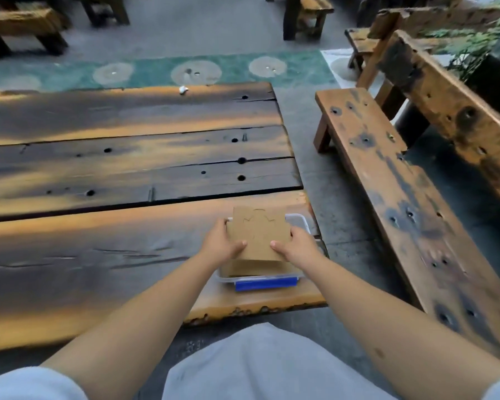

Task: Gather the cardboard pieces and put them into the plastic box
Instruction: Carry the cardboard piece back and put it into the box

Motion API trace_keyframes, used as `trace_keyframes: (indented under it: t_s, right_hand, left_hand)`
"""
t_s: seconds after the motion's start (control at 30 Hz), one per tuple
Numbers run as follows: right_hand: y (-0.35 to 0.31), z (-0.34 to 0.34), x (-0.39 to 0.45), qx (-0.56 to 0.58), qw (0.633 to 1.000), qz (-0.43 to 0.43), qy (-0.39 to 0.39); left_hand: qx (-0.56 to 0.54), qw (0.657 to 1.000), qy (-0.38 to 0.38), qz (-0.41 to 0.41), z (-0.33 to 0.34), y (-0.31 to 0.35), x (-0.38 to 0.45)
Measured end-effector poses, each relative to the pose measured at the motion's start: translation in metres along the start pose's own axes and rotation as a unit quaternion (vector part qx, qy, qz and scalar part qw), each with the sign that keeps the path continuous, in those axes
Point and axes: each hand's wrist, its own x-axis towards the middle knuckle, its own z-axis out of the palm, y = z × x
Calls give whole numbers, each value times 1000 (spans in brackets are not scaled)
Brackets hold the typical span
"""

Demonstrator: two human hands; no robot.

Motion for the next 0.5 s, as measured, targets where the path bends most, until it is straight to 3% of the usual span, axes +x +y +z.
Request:
trace_keyframes:
  t_s: [0.13,0.33,0.5]
  right_hand:
    - [11,18,7,-27,999,27,4]
    - [21,30,17,-96,993,69,-6]
    - [28,34,30,-157,984,79,-29]
  left_hand:
    - [68,996,-10,-53,15,-23,3]
    - [147,989,6,-33,33,-32,7]
    - [217,975,-25,-48,44,-30,16]
